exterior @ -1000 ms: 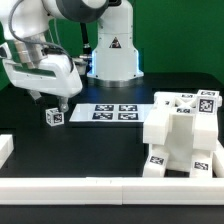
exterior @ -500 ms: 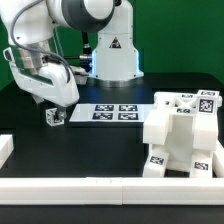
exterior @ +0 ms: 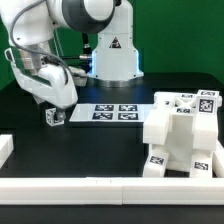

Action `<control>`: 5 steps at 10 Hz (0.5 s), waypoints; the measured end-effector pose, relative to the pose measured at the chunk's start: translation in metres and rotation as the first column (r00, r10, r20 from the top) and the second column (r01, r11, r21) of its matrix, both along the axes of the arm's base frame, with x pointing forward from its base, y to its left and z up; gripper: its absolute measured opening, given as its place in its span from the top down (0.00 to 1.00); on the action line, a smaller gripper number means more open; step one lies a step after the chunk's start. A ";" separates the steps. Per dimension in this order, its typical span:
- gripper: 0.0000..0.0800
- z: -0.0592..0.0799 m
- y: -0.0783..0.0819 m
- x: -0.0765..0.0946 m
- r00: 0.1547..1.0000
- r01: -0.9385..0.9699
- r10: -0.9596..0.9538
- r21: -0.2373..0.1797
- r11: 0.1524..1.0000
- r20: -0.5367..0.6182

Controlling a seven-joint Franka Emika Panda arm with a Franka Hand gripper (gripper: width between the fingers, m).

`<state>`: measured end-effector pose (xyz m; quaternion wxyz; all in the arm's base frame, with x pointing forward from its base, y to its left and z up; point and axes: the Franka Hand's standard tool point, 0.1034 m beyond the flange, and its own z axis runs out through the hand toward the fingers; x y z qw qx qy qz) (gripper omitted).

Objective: Assemble chair

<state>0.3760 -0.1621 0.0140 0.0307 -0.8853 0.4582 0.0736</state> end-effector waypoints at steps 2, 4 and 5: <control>0.19 -0.005 -0.004 -0.002 0.996 0.087 -0.087 -0.013 0.996 0.012; 0.21 -0.006 -0.003 -0.004 0.994 0.107 -0.107 -0.011 0.994 0.015; 0.43 -0.006 -0.003 -0.004 0.994 0.107 -0.107 -0.011 0.994 0.015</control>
Offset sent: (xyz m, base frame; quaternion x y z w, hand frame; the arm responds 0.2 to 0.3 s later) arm 0.0000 0.0000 0.0000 0.0000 0.0000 0.0000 1.0000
